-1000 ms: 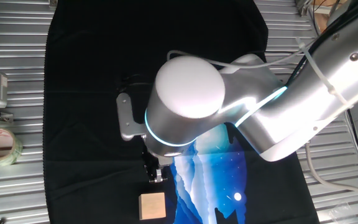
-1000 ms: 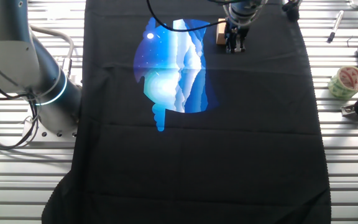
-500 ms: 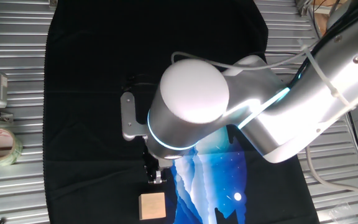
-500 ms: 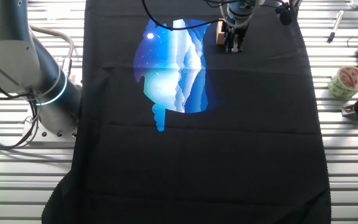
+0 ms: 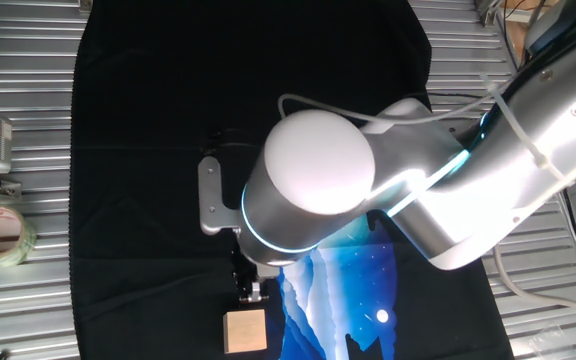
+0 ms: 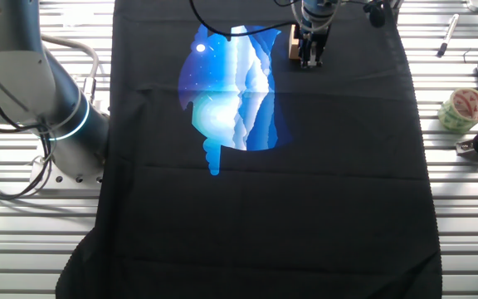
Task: Approach and touch the side of the small block
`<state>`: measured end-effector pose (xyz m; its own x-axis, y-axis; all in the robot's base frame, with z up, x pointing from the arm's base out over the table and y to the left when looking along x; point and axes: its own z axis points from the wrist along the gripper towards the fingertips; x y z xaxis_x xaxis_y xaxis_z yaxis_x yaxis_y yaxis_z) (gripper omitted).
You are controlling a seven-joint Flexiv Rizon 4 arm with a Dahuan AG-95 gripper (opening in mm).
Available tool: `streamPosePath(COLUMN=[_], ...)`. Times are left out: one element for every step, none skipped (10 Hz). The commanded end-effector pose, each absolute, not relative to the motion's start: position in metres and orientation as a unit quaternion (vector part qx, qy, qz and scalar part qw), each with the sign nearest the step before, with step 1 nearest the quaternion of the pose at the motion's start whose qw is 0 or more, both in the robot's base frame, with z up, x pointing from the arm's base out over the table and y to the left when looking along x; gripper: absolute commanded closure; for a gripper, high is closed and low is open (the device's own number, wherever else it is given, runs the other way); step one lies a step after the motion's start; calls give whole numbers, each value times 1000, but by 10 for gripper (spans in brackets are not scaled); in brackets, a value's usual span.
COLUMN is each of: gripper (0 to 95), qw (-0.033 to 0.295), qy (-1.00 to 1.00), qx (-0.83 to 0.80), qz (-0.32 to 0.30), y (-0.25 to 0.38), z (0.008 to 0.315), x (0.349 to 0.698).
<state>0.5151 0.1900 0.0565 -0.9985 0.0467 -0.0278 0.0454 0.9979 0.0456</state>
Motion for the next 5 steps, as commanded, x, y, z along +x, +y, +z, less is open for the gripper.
streamPosePath(gripper=[950, 950, 950, 950, 950], qw=[16, 17, 17, 16, 16], qy=[999, 999, 999, 999, 999], qx=[29, 31, 31, 32, 30], qz=[19, 17, 17, 19, 18], y=[196, 198, 200, 201, 202], z=[54, 53, 52, 52, 52], x=[515, 515, 515, 515, 515])
